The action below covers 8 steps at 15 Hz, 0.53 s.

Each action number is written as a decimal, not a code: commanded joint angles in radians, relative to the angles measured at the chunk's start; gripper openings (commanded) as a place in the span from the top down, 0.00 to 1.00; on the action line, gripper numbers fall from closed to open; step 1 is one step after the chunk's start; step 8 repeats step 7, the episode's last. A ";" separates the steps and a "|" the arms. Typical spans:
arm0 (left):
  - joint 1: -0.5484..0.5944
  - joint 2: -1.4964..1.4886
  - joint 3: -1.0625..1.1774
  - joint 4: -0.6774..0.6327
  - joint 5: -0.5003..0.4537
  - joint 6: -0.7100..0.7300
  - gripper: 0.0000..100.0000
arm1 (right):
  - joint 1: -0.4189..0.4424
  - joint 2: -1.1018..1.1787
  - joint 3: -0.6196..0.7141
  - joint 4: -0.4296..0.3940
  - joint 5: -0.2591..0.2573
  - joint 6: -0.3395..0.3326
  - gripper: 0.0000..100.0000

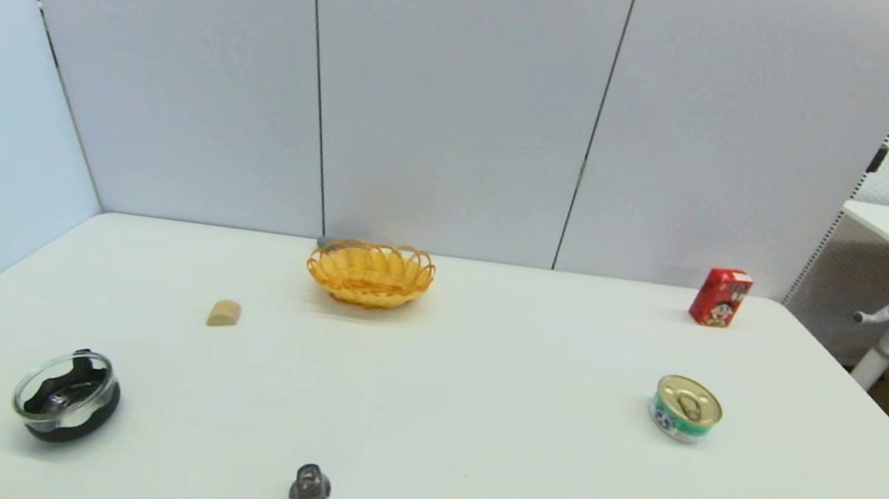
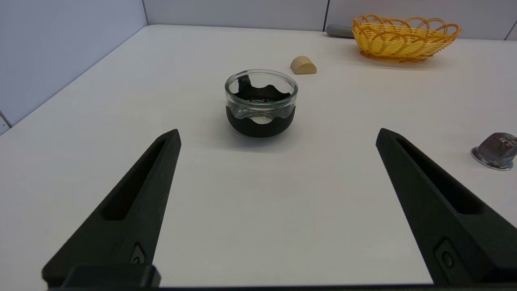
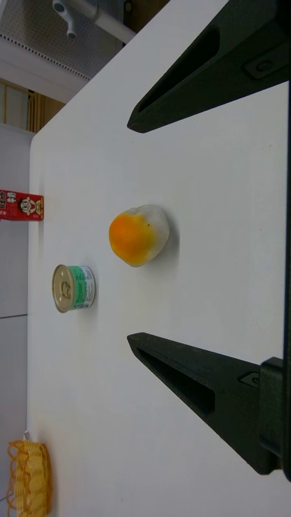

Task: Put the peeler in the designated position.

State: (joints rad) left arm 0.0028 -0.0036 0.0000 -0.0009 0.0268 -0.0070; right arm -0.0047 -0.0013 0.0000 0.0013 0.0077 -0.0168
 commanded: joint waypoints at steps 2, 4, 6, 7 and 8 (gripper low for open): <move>0.000 0.004 0.000 -0.001 0.001 -0.001 0.00 | 0.000 0.001 0.000 -0.001 0.002 0.001 0.00; 0.000 0.004 0.000 -0.001 0.001 -0.001 0.00 | 0.000 0.001 0.000 -0.001 -0.003 0.012 0.00; 0.000 0.004 0.000 0.001 0.001 -0.001 0.00 | 0.000 0.001 0.000 -0.001 -0.003 0.012 0.00; 0.000 0.004 0.000 -0.001 0.001 -0.001 0.00 | 0.000 0.001 0.000 -0.001 -0.003 0.012 0.00; 0.000 0.004 0.000 -0.001 0.001 -0.001 0.00 | 0.000 0.001 0.000 -0.001 -0.003 0.012 0.00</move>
